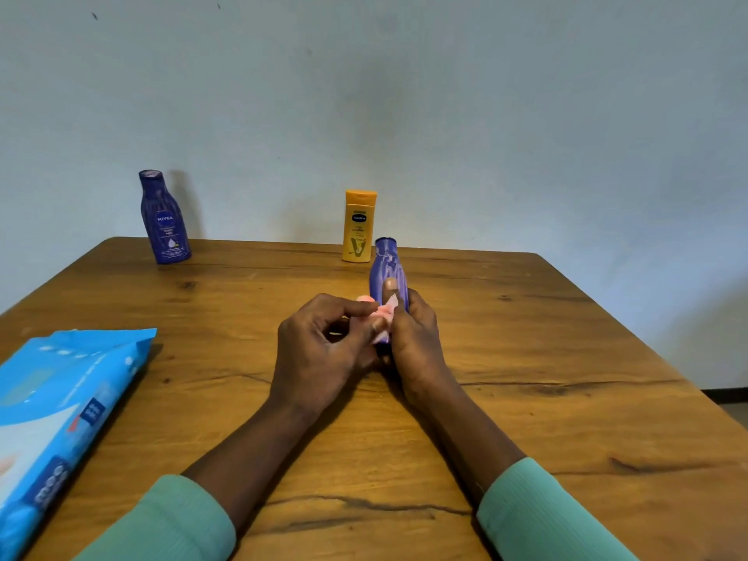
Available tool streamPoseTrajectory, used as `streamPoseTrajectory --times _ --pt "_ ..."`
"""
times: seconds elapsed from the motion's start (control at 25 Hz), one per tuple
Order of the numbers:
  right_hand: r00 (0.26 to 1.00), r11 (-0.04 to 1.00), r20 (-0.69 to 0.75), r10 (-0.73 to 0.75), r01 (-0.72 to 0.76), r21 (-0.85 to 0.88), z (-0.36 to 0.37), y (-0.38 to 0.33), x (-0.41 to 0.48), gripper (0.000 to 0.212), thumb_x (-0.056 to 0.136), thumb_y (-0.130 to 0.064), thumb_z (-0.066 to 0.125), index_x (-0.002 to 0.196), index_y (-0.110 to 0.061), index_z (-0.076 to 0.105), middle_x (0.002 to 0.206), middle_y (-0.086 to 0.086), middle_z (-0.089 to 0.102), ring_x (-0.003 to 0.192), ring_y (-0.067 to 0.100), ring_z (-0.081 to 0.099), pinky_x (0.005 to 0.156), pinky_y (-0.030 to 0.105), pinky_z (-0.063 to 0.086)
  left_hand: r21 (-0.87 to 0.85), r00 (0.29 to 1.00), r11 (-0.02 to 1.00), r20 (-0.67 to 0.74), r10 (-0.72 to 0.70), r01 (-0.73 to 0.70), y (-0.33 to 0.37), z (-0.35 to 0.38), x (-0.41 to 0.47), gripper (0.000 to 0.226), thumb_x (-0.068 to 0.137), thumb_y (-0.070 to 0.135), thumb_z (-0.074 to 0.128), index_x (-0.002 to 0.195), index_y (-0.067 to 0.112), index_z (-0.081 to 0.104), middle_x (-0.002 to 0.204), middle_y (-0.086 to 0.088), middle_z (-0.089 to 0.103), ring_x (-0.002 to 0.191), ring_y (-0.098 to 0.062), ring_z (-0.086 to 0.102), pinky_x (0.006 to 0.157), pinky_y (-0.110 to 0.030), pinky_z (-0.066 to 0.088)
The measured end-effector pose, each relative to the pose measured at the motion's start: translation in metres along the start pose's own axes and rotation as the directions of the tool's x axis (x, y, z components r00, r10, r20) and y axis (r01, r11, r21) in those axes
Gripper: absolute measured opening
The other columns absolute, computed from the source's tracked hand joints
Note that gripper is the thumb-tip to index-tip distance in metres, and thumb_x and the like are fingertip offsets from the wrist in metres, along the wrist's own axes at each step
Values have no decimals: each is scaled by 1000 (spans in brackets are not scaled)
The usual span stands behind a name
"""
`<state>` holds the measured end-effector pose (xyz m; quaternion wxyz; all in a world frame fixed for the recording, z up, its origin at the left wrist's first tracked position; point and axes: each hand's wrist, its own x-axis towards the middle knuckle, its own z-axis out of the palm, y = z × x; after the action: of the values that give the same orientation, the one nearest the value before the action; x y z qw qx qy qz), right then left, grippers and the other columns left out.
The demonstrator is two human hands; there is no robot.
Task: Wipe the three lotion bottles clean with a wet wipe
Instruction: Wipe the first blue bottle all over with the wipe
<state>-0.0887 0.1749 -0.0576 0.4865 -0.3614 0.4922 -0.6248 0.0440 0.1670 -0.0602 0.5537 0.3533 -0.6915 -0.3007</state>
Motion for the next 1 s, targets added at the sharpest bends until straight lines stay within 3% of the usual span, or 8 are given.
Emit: streamPoseTrajectory --times 0.12,0.28,0.48,0.64,0.76,0.92,1.0 --pt "984 986 168 -53 78 -149 -4 4 -5 34 101 -53 60 127 -32 66 104 12 76 76 24 68 55 35 52 -96 985 988 -118 -129 118 -2 -6 16 23 85 23 80 107 17 79 104 7 77 95 -8 75 77 -29 64" --pt "931 934 360 -67 185 -305 -10 5 -1 51 96 -64 61 134 -31 63 111 9 73 85 22 68 65 35 52 -264 925 948 -283 -252 177 -7 -30 42 19 87 17 81 105 14 79 100 4 79 98 -13 75 77 -29 64" --pt "956 926 282 -85 180 -332 8 26 -2 62 88 -80 57 135 -40 61 123 6 70 106 32 68 84 49 57 -189 935 961 -257 -246 201 -6 -31 18 17 86 21 81 101 14 78 96 4 79 87 -14 75 75 -35 65" --pt "968 950 215 -130 183 -252 5 20 1 55 92 -73 55 134 -40 62 117 6 74 96 27 71 74 40 55 -88 975 985 -155 -161 149 -3 -16 1 14 84 22 82 95 16 77 100 4 75 92 -15 75 76 -39 65" --pt "961 937 249 -120 192 -291 -8 10 -1 55 94 -67 60 137 -33 61 114 4 74 93 22 72 71 35 55 -89 971 980 -146 -187 176 1 -13 8 16 83 26 83 95 20 76 101 7 76 95 -14 75 77 -38 65" --pt "906 764 380 -189 378 -523 -13 5 -4 58 90 -66 66 135 -29 63 111 -8 73 94 12 68 77 34 55 -265 905 933 -285 -317 243 -2 -34 34 19 81 27 86 95 17 77 96 4 78 93 -17 75 74 -33 64" --pt "901 681 389 -193 408 -608 -8 5 -6 66 87 -66 69 140 -29 59 117 -12 71 97 7 66 79 30 56 -199 891 948 -336 -305 249 -4 -40 34 18 81 29 86 93 18 77 92 6 78 89 -14 74 73 -33 64"
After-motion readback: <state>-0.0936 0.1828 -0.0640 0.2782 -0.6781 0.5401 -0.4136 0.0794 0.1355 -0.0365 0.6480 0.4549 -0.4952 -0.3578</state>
